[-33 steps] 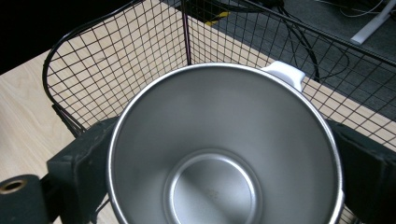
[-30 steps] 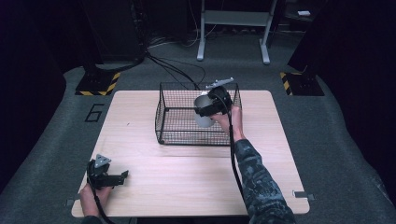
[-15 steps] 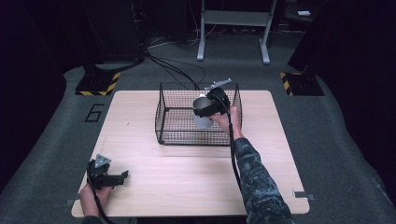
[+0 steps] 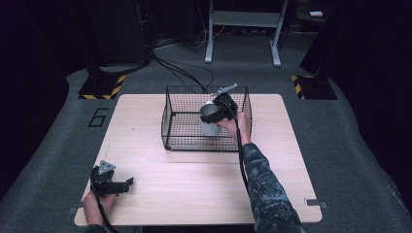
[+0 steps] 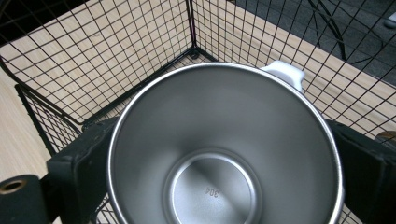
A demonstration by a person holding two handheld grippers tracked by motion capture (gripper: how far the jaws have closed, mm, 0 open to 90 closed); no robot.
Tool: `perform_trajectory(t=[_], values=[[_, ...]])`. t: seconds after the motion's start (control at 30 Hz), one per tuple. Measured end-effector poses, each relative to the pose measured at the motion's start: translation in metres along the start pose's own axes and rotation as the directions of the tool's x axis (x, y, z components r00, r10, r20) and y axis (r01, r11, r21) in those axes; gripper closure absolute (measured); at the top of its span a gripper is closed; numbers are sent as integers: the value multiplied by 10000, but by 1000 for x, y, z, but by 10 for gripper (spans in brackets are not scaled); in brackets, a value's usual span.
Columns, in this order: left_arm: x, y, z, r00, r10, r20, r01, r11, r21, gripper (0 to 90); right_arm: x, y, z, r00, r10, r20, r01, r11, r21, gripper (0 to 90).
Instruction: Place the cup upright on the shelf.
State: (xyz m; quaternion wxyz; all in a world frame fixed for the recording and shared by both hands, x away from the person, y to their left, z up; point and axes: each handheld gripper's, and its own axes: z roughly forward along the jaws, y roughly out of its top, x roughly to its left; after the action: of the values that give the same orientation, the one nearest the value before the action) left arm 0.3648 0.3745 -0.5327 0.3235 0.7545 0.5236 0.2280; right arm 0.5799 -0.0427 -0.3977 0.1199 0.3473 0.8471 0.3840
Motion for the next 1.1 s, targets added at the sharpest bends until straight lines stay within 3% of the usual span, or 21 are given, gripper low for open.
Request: perform_trajectory(t=[0.37,1.1], values=[[0,0,0,10000,10,-12,-10,10000,-19,12,-2,-4,10,9996,295,-39,-294,9992,256,57],[0,0,0,10000,16,-12,-16,10000,-23,12,-5,-5,27,9997,191,150,-203,9964,829,56]])
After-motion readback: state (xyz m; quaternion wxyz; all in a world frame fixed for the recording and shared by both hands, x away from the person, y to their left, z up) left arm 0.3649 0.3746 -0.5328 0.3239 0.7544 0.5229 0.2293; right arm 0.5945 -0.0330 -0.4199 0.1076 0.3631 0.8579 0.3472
